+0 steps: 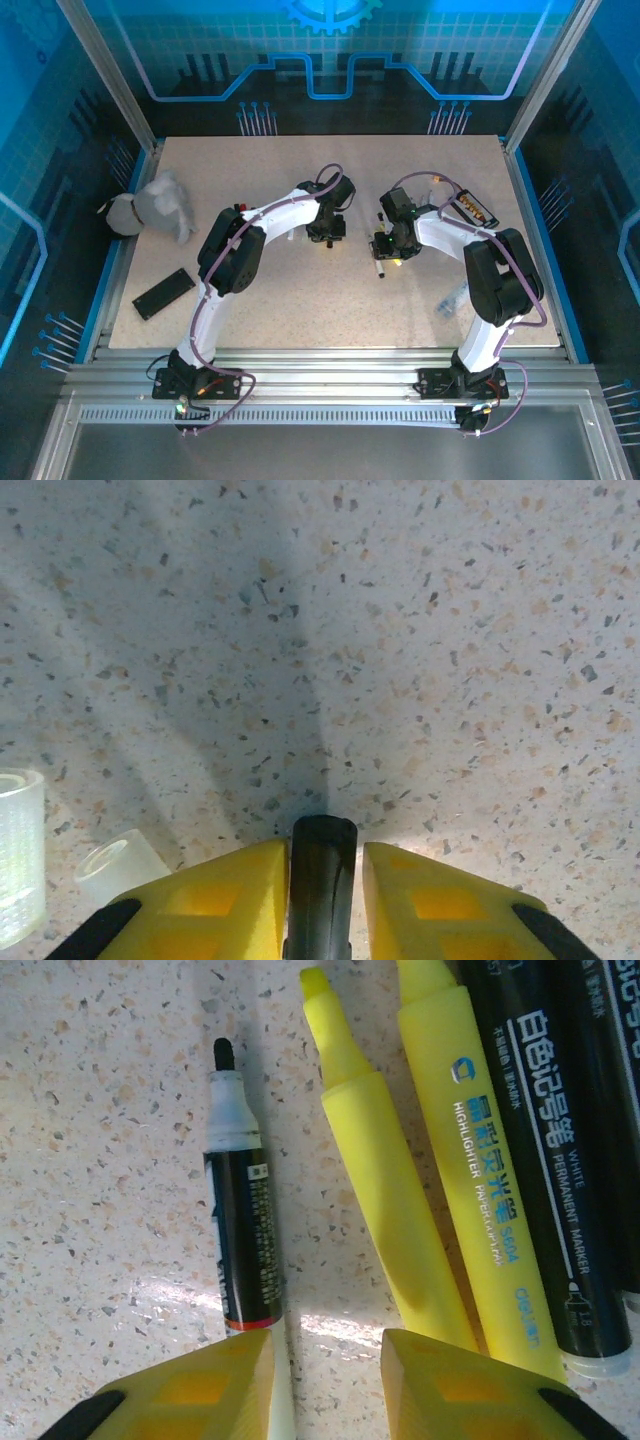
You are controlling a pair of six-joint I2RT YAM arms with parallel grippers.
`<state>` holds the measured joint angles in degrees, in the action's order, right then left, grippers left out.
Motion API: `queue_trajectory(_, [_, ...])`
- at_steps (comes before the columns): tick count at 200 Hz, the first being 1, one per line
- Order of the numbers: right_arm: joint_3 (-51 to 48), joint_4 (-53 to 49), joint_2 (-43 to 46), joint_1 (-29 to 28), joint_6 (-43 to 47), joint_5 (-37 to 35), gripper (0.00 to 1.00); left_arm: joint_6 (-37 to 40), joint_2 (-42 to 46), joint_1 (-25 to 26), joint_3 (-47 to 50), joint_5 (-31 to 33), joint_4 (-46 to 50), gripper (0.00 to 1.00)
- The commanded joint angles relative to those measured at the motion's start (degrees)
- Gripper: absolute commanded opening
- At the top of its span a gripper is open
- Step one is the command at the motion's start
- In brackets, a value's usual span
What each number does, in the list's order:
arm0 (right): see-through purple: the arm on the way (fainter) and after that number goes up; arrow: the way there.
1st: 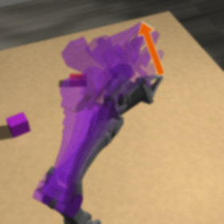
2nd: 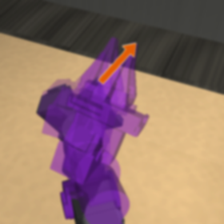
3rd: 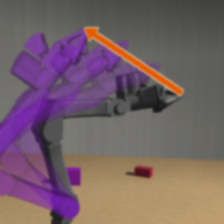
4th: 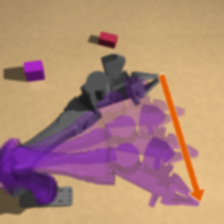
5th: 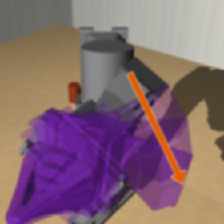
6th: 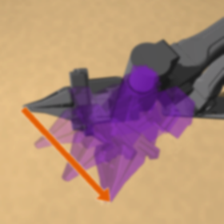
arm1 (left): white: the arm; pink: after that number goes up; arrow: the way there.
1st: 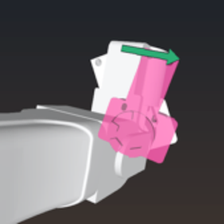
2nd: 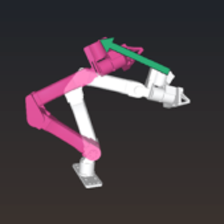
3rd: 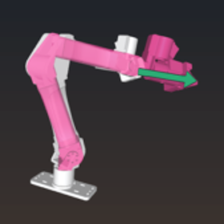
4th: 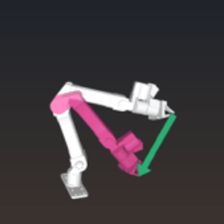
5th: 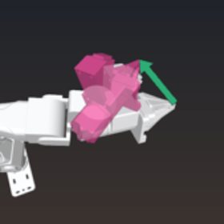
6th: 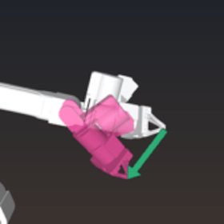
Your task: Open the pen caps
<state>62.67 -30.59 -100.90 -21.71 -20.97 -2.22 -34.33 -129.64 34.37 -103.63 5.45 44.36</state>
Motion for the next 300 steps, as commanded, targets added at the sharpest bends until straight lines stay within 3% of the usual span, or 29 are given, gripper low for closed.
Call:
queue_trajectory(1, [1.5,-2.0,2.6,-0.2,-1.2,-0.1,0.34,1.1,0.5,0.4,-3.2,2.4,3.3,0.27])
queue_trajectory(45, [2.2,-5.3,10.4,-0.6,-2.0,-0.8,0.34,1.8,6.4,0.5,-6.7,7.0,7.0,0.29])
queue_trajectory(80, [-0.1,-6.8,21.3,-1.6,-2.6,-1.5,0.35,1.9,17.0,0.9,-0.4,11.0,3.9,0.32])
queue_trajectory(93, [-2.2,-6.7,26.0,-2.0,-2.7,-2.1,0.45,1.9,22.8,1.1,5.0,12.8,0.3,0.33])
queue_trajectory(105, [-4.3,-6.2,30.6,-2.5,-2.3,-2.9,0.62,2.6,28.7,1.1,11.2,15.7,-4.1,0.34])
queue_trajectory(121, [-8.0,-5.1,37.3,-3.7,-1.8,-6.1,0.98,5.8,36.7,1.3,20.7,20.6,-11.9,0.43])
queue_trajectory(124, [-8.6,-5.0,38.5,-3.8,-1.7,-6.8,1.0,6.8,37.9,1.2,22.8,21.6,-13.6,0.45])
queue_trajectory(132, [-10.4,-4.6,41.5,-4.1,-1.6,-9.0,1.0,9.5,41.6,1.3,27.4,24.2,-17.2,0.57])
queue_trajectory(143, [-11.9,-4.5,44.6,-4.3,-2.1,-12.9,1.0,13.8,45.4,1.3,33.1,27.0,-21.9,0.62])
queue_trajectory(148, [-13.7,-4.4,45.6,-4.4,-2.8,-15.0,1.0,16.4,47.1,1.4,35.8,28.0,-24.2,0.87])
queue_trajectory(158, [-15.6,-3.6,47.3,-4.7,-4.6,-19.7,1.0,21.6,50.1,1.7,41.3,29.3,-30.3,0.99])
queue_trajectory(182, [-20.7,0.3,51.3,-5.0,-5.6,-28.1,1.0,33.6,56.7,2.8,52.9,32.2,-42.8,0.99])
queue_trajectory(195, [-22.5,2.7,53.0,-5.5,-5.0,-29.6,1.0,32.4,60.7,2.5,56.9,37.3,-44.8,0.99])
queue_trajectory(238, [-27.6,13.5,52.7,-5.8,1.1,-30.8,1.0,34.5,71.7,-4.8,73.8,39.2,-56.6,0.99])
queue_trajectory(254, [-28.9,17.6,50.7,-5.6,2.9,-34.6,1.0,36.2,69.9,-9.0,79.2,41.7,-63.8,0.99])
queue_trajectory(268, [-29.1,20.1,48.6,-5.0,4.5,-36.6,1.0,36.2,66.2,-13.5,82.8,40.1,-70.2,0.99])
queue_trajectory(289, [-29.9,23.0,45.7,-3.3,5.8,-37.6,1.0,36.9,57.3,-18.8,87.3,35.1,-88.8,1.0])
queue_trajectory(300, [-30.4,24.1,44.7,-2.4,6.0,-38.1,1.0,38.2,53.2,-19.7,86.1,35.7,-92.9,0.99])
